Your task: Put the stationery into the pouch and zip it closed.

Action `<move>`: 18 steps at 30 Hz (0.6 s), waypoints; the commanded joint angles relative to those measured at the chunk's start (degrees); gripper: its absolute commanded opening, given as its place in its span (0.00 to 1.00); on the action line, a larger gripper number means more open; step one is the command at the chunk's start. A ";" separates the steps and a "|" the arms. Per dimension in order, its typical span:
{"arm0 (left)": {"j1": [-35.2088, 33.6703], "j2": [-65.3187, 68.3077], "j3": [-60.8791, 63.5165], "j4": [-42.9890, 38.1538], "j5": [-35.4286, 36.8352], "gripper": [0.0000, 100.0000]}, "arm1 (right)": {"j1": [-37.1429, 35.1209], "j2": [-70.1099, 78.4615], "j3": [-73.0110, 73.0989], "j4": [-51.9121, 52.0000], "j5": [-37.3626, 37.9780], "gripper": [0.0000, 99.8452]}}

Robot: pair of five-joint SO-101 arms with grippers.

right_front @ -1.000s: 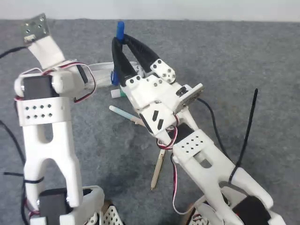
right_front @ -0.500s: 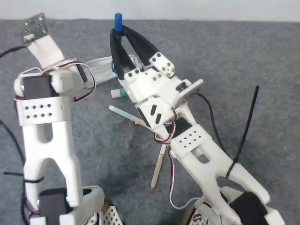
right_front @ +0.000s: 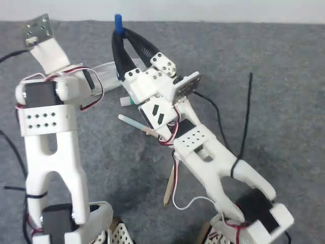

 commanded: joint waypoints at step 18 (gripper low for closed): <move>-0.70 0.62 0.66 -1.58 0.79 0.01 | 0.48 -14.99 16.79 14.81 -0.26 0.01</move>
